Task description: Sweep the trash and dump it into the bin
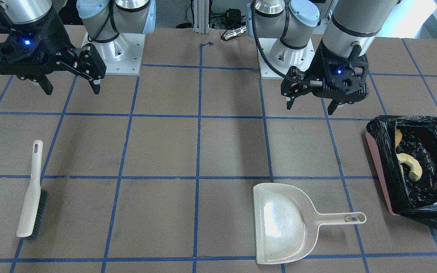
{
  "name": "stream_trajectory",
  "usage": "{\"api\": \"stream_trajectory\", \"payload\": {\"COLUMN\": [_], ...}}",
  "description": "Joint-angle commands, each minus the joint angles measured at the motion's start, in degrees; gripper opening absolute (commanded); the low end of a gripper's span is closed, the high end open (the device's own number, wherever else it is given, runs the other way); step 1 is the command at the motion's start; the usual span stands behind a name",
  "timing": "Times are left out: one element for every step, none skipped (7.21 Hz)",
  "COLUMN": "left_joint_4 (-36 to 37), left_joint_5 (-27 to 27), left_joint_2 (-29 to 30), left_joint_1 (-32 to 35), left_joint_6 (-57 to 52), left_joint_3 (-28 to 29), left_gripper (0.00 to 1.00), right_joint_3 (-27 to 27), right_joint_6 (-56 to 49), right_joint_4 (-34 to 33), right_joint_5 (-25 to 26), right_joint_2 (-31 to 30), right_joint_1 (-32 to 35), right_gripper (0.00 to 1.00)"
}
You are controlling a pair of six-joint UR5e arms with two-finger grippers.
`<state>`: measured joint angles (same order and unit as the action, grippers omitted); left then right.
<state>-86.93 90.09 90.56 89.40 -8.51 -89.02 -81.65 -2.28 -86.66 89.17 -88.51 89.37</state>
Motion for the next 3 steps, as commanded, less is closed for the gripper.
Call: {"api": "stream_trajectory", "payload": {"left_joint_4": [-1.3,-1.2,-1.2], "left_joint_5": [0.3,0.9,0.9], "left_joint_2": [-1.0,-1.0,-1.0], "left_joint_1": [-0.2,-0.1,-0.1], "left_joint_6": [0.0,0.0,0.1], "left_joint_3": [-0.3,-0.4,-0.5], "left_gripper": [1.00,1.00,1.00], "right_joint_3": [0.0,0.0,0.0], "right_joint_6": [0.0,0.0,0.0], "right_joint_4": [0.0,0.0,0.0], "right_joint_5": [0.0,0.0,0.0], "right_joint_2": [0.0,0.0,0.0], "right_joint_1": [-0.1,-0.1,-0.1], "right_gripper": [1.00,1.00,1.00]}}
